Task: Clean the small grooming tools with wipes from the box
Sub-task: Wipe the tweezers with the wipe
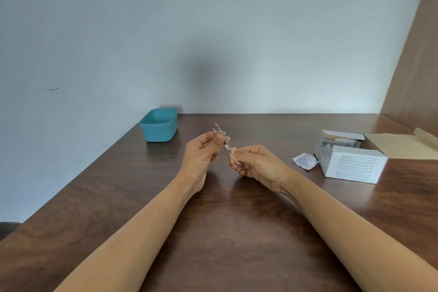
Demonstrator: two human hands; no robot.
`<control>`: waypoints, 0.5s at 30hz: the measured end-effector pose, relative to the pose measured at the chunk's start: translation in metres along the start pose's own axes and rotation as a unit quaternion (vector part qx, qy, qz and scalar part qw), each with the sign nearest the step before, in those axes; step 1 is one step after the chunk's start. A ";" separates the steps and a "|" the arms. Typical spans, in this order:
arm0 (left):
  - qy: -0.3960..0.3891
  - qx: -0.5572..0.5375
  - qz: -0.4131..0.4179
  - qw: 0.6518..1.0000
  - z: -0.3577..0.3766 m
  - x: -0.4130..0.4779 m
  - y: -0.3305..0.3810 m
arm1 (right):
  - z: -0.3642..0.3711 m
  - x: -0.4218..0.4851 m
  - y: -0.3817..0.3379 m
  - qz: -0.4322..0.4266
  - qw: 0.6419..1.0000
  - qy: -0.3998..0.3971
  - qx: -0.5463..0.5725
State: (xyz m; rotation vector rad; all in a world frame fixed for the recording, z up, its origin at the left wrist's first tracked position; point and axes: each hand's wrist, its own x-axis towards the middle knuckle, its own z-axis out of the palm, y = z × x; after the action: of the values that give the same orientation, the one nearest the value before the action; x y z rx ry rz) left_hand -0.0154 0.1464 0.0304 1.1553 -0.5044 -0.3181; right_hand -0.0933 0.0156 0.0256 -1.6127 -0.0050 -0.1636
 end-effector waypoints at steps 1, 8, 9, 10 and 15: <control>0.003 0.001 0.003 1.000 0.000 0.000 0.000 | 0.000 0.000 0.000 -0.001 1.000 0.000 0.004; 0.022 0.007 0.039 0.999 0.002 0.000 -0.001 | -0.001 0.002 0.002 0.006 1.000 0.008 0.014; 0.024 0.008 0.041 0.999 0.002 0.000 -0.001 | -0.001 0.001 0.002 0.004 1.000 0.015 -0.007; 0.025 0.010 0.045 0.999 0.002 0.000 -0.001 | -0.001 0.001 0.002 -0.003 0.999 0.025 -0.032; 0.035 0.015 0.047 0.998 0.002 0.000 0.000 | 0.004 0.002 0.005 -0.043 0.994 0.064 -0.075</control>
State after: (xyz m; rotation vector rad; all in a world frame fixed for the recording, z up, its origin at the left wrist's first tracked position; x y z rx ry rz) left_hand -0.0163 0.1447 0.0305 1.1635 -0.5020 -0.1900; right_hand -0.0900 0.0192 0.0208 -1.7506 0.0365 -0.3403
